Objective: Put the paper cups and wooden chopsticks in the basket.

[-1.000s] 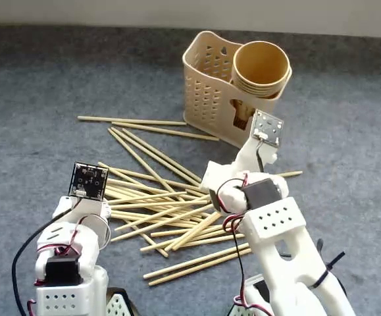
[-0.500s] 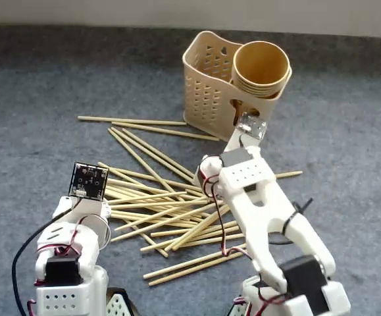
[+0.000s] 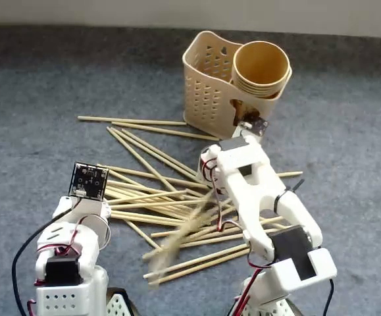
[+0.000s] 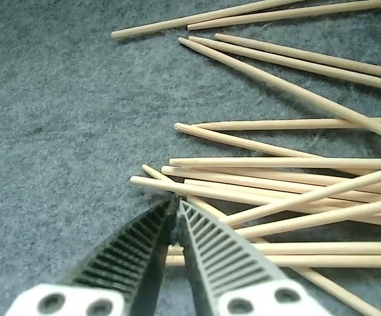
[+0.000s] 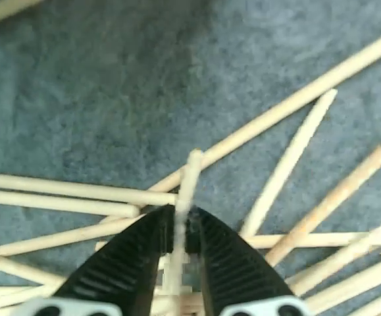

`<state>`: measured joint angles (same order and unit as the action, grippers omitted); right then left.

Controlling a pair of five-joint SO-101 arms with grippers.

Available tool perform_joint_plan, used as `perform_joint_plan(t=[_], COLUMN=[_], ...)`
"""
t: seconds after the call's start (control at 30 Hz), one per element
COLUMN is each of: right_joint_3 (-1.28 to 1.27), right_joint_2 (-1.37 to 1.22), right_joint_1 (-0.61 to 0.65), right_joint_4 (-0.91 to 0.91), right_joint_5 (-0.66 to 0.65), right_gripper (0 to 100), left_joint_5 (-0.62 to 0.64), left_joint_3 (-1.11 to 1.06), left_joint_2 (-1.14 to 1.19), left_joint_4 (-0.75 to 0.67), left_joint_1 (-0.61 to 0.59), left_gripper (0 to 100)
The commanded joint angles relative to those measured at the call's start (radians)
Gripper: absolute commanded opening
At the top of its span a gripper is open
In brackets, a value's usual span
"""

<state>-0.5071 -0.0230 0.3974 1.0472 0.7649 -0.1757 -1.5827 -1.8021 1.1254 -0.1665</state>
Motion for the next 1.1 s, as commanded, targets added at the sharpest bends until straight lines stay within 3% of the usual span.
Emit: perform_joint_plan(t=[0.0, 0.4, 1.07], right_joint_3=[0.044, -0.031, -0.223], right_joint_2=[0.107, 0.364, 0.932], right_joint_1=[-0.022, -0.084, -0.114], right_joint_4=[-0.01, 0.09, 0.09], right_joint_5=[-0.037, -0.097, -0.109], right_gripper=[0.5, 0.5, 0.5], left_joint_5=[-0.009, -0.009, -0.009], left_joint_3=[0.005, 0.005, 0.004], left_joint_2=[-0.01, -0.01, -0.01], left_joint_4=[0.0, 0.0, 0.0], left_joint_1=[-0.01, -0.01, -0.01], left_gripper=[1, 1, 1])
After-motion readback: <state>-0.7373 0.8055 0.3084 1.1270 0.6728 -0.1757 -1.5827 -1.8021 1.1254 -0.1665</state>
